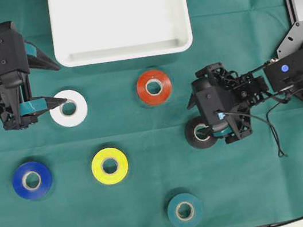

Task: Put the tape alternately from left to right into the white case.
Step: 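Lower the right gripper onto the black tape roll and grasp it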

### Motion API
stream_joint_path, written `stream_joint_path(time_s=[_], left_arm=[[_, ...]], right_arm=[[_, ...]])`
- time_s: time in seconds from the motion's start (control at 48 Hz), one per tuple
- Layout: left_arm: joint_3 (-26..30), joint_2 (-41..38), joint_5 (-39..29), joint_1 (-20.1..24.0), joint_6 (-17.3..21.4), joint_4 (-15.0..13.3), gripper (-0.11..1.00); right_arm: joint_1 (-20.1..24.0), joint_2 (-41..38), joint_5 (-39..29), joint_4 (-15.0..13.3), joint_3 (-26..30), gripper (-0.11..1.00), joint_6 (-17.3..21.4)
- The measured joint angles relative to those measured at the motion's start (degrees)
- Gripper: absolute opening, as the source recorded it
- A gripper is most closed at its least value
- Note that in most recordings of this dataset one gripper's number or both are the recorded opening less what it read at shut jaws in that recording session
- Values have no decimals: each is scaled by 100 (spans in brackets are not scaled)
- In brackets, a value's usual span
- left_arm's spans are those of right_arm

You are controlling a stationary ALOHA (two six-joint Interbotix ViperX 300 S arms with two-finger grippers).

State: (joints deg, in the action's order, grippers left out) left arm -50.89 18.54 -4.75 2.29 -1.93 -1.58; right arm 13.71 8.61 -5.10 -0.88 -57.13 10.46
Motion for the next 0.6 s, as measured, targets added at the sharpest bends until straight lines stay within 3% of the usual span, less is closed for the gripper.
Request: stream_joint_path(time_s=[0.479, 0.604], left_arm=[[0, 0, -9, 9, 0, 0, 73], [0, 0, -9, 9, -9, 0, 73]], right_arm=[[9, -290, 18, -9, 62, 74, 0], [9, -290, 18, 0, 70, 63, 0]])
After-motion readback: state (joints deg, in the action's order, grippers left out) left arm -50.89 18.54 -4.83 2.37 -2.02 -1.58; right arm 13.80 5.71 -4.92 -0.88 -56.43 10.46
